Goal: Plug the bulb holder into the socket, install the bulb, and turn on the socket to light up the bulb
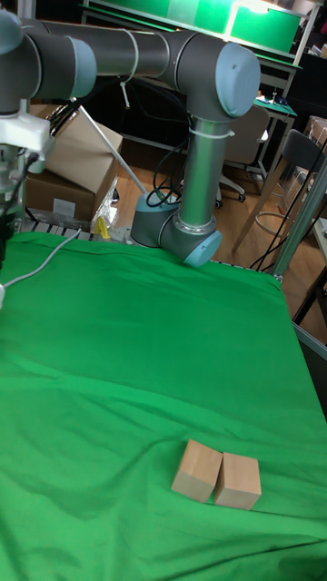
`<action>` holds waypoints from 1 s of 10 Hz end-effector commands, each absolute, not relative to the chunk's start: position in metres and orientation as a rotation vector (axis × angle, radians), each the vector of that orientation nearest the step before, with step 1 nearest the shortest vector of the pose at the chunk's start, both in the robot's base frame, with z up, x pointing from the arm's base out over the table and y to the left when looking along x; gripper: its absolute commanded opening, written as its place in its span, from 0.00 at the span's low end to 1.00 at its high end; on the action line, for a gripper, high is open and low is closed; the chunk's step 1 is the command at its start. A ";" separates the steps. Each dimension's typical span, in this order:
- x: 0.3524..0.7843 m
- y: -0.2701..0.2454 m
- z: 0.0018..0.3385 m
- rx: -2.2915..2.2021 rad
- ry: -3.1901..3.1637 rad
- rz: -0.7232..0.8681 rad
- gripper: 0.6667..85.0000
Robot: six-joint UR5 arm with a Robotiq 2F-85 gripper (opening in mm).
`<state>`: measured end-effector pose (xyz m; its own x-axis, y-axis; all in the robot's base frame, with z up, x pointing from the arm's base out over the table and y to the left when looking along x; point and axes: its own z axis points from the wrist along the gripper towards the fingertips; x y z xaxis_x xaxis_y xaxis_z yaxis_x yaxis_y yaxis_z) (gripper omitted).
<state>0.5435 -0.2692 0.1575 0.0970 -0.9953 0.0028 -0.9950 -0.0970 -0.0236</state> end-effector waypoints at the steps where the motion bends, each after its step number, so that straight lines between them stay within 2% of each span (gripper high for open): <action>1: 0.561 -0.259 0.161 -2.425 1.979 -0.075 0.00; 4: 0.557 -0.263 0.160 -2.584 1.788 -0.053 0.00; 10: 0.542 -0.276 0.141 -2.594 1.718 0.023 0.00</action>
<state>0.5482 -0.2707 0.1454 0.3624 -0.9319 -0.0132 -0.9319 -0.3621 -0.0226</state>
